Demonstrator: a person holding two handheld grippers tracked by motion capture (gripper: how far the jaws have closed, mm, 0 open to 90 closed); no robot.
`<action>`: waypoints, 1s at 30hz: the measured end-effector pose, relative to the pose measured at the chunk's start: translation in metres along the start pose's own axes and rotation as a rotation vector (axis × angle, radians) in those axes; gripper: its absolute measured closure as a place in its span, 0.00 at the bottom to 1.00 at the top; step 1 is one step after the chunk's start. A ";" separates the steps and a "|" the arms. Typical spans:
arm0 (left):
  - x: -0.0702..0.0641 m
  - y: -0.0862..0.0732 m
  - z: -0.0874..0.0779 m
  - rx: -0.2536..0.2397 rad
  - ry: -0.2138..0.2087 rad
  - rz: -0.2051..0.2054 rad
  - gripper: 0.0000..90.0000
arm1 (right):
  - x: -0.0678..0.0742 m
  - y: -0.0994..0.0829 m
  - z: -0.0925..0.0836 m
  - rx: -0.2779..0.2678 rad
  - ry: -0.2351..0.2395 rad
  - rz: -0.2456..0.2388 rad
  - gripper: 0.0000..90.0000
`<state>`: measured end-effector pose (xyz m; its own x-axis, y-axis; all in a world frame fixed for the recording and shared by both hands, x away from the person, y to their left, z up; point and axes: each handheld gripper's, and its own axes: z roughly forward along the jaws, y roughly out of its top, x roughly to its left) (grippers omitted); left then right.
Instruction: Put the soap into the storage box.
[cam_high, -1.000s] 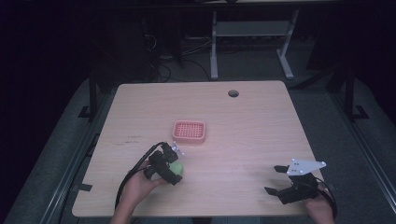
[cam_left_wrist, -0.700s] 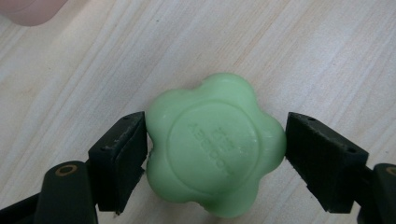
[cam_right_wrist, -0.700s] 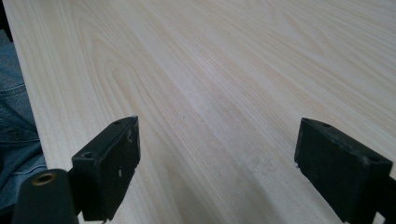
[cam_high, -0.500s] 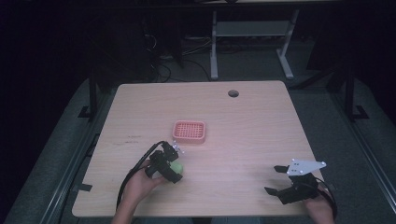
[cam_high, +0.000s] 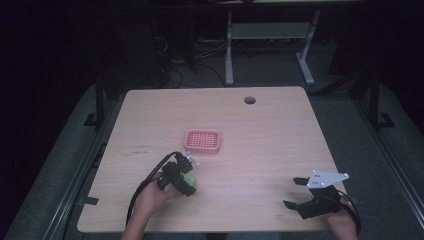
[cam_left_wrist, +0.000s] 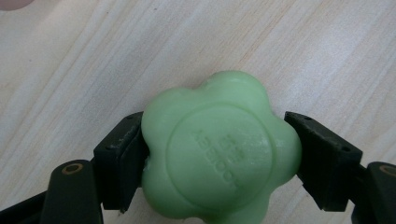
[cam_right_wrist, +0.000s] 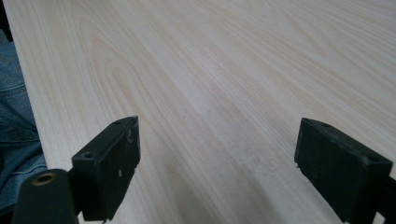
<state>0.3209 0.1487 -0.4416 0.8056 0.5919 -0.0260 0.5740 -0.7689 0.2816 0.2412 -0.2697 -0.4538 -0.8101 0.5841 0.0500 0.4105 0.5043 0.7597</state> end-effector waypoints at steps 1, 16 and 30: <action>0.000 0.000 0.000 0.002 -0.001 0.001 0.28 | 0.000 0.000 0.000 0.000 0.000 0.001 0.15; 0.000 0.001 0.000 0.005 -0.002 0.005 0.29 | 0.000 0.000 0.000 0.002 0.000 0.000 0.15; 0.000 0.002 -0.014 -0.031 0.000 0.001 0.29 | 0.000 0.000 0.000 0.002 -0.001 0.013 0.15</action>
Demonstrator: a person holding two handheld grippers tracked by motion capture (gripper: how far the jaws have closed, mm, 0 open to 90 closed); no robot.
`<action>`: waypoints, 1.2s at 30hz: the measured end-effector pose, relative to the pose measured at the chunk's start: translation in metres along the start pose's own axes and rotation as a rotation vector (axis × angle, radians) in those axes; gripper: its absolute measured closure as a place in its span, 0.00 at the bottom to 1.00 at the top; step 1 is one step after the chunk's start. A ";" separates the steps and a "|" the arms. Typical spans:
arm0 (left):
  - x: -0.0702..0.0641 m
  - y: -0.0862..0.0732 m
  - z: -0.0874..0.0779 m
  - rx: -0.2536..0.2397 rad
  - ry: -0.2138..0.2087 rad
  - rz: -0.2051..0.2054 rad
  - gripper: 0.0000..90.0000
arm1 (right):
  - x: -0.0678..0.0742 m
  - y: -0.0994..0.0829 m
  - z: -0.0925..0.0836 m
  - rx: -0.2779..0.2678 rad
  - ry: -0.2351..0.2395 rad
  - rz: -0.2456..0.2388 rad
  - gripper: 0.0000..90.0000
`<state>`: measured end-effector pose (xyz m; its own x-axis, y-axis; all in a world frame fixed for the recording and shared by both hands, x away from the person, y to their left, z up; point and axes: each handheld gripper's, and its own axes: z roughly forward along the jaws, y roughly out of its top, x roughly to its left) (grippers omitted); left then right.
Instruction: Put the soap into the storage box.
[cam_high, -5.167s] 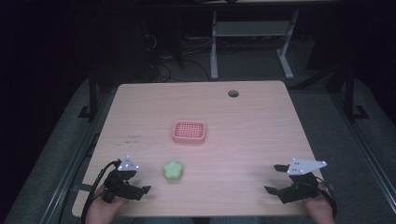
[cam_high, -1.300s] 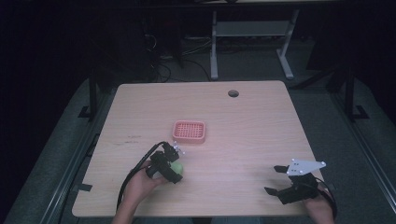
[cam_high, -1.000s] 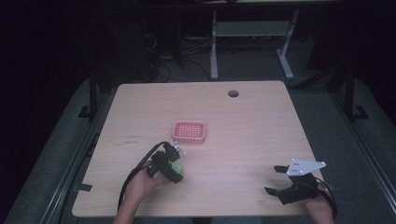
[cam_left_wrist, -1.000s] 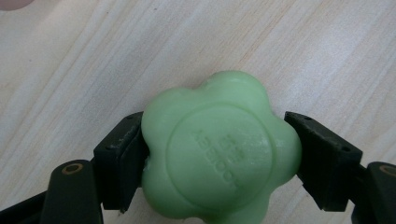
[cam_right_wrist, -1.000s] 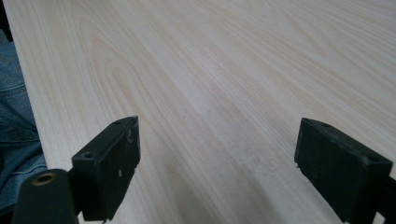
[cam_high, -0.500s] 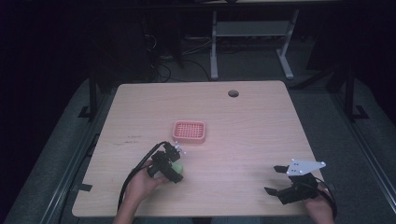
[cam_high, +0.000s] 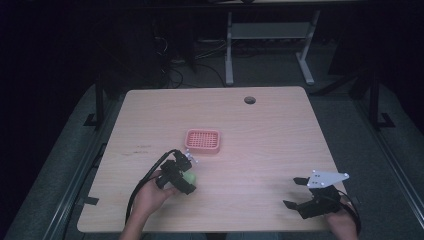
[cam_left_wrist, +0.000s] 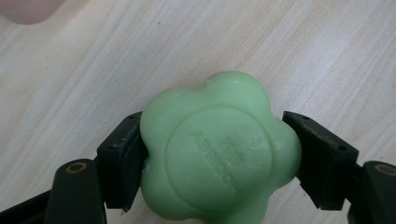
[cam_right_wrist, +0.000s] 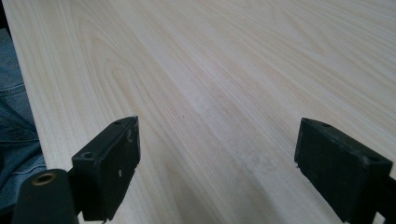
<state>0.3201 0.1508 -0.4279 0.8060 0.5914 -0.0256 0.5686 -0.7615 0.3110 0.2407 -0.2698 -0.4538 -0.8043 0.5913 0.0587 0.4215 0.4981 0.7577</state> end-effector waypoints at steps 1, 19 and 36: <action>0.000 0.000 -0.001 -0.002 0.001 0.001 0.29 | 0.000 0.000 0.000 0.000 -0.001 0.002 0.15; 0.004 0.006 -0.006 -0.008 -0.013 -0.006 0.29 | -0.004 -0.001 -0.001 -0.009 0.009 -0.015 0.15; 0.013 0.001 -0.017 -0.024 -0.010 -0.023 0.29 | -0.003 0.000 0.000 -0.005 0.004 -0.011 0.15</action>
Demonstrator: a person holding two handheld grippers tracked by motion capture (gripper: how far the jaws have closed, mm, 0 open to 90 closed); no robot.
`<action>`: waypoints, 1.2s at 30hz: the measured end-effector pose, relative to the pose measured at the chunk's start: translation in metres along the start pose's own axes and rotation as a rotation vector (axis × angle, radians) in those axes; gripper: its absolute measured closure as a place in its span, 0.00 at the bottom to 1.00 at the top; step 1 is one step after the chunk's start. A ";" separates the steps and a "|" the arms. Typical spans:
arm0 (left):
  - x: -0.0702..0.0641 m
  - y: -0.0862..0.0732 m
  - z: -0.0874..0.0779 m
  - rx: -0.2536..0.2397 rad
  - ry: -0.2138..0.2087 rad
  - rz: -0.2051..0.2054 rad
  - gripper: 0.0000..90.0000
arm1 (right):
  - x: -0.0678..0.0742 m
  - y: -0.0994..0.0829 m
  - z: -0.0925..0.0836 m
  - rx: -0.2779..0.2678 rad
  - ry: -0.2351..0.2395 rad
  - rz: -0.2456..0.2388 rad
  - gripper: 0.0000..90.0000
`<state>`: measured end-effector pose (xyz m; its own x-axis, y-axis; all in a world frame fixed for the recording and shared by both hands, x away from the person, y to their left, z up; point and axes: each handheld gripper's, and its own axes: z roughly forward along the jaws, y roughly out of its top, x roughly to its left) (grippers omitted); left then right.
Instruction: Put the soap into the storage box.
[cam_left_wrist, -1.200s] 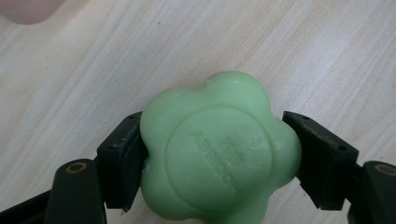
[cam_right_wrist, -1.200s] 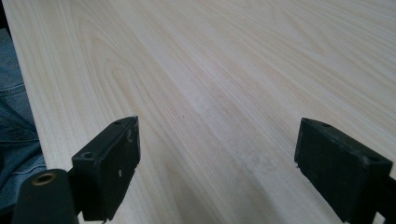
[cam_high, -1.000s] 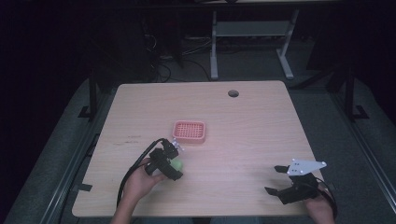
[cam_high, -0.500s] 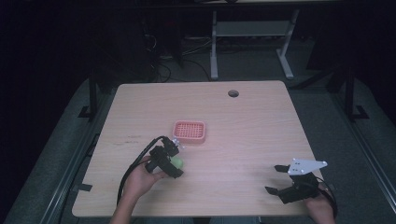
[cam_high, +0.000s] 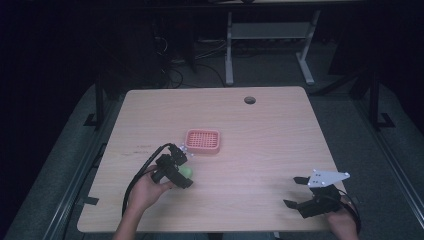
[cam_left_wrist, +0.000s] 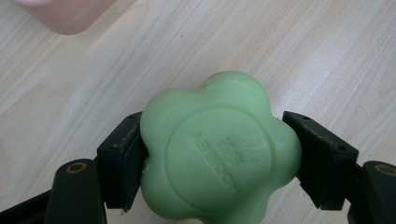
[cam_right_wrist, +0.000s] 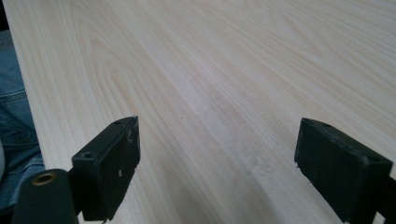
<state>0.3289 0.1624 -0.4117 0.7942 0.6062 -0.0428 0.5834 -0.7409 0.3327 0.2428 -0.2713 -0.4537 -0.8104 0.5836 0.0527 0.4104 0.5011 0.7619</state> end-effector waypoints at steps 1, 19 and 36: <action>0.000 0.000 -0.001 -0.001 0.000 -0.002 0.29 | 0.000 0.000 0.000 0.000 0.001 -0.006 0.15; 0.000 0.012 -0.010 0.004 0.010 0.017 0.29 | 0.000 0.000 0.000 -0.001 0.000 0.001 0.15; 0.007 0.019 -0.014 -0.009 -0.003 0.007 0.29 | 0.001 0.000 0.001 0.000 0.000 -0.002 0.15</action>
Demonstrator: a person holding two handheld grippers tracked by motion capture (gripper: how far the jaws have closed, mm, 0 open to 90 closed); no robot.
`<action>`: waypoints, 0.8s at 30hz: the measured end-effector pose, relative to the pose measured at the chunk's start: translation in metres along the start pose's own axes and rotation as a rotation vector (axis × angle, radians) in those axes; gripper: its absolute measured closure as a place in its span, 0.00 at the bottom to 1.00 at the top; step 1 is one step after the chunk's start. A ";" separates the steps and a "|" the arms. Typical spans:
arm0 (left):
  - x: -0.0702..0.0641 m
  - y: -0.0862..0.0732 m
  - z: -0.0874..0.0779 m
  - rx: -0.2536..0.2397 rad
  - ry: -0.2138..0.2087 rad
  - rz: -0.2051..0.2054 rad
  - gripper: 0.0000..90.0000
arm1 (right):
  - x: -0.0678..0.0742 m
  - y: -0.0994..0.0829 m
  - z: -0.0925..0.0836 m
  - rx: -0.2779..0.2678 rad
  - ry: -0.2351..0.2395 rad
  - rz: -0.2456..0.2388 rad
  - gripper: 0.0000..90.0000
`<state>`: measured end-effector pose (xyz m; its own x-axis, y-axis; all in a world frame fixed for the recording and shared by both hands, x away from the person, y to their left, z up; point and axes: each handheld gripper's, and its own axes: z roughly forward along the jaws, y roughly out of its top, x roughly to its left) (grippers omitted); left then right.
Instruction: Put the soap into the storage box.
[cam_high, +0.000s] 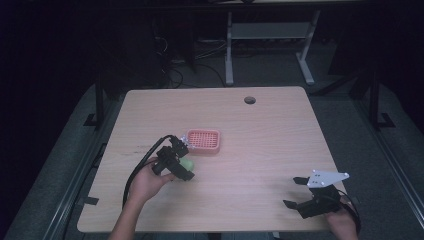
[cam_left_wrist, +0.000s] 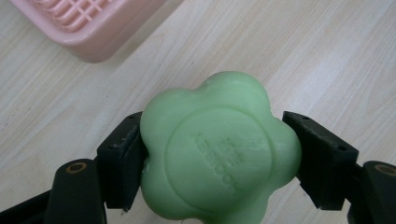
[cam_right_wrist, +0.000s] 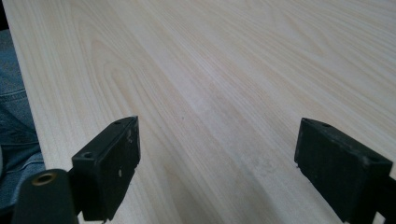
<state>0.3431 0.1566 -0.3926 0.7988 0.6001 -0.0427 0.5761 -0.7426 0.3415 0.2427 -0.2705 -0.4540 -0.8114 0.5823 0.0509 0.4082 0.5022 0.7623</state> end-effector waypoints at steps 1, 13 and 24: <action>0.001 0.001 0.000 0.001 0.002 0.000 0.29 | 0.000 0.000 0.000 0.000 0.000 0.000 0.15; 0.006 0.016 -0.003 0.020 0.010 0.005 0.29 | 0.000 0.000 -0.001 -0.001 -0.001 0.009 0.15; 0.012 0.028 -0.004 0.035 0.014 0.007 0.29 | 0.000 -0.001 -0.001 -0.004 -0.002 0.013 0.15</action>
<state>0.3683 0.1440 -0.3799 0.8003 0.5990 -0.0274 0.5766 -0.7563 0.3091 0.2417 -0.2716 -0.4535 -0.8051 0.5901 0.0599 0.4172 0.4916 0.7643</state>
